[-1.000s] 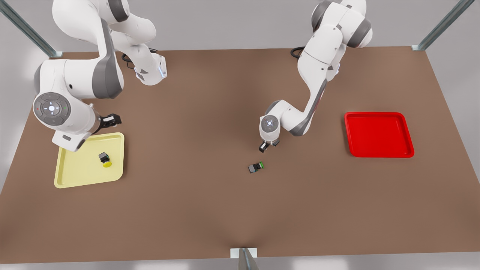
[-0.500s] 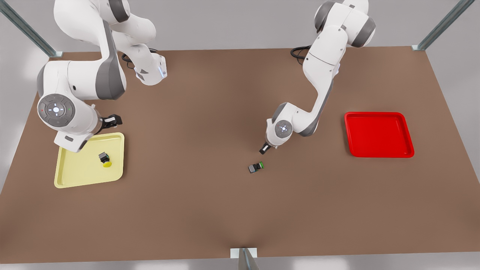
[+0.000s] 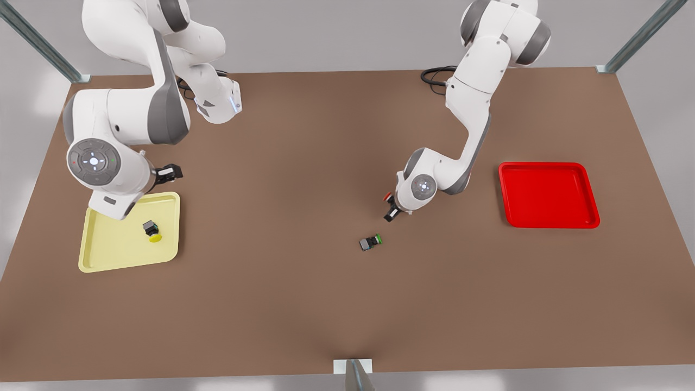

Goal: Place the switches on the corresponding trays according to their colors

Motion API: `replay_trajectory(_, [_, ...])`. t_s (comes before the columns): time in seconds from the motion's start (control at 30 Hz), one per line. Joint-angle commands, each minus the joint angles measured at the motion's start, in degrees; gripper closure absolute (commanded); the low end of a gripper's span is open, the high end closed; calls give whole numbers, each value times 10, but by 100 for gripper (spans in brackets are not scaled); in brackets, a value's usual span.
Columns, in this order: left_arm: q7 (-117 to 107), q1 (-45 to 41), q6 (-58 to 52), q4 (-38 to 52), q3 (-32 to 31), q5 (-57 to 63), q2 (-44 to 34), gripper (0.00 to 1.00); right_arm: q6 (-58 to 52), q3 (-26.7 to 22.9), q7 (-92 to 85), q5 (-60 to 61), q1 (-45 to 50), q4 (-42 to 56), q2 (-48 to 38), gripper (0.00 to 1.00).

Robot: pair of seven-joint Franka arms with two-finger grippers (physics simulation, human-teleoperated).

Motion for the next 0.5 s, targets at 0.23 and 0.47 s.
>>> replay_trajectory(0.23, [2, -2, 3, -5, 0, 4, 7, 0, 0, 0, 0, -6, 0, -5, 0, 0])
replay_trajectory(0.47, [20, -1, 14, -13, -1, 4, 9, 13, 0, 0, 0, -10, 0, -10, 0, 0])
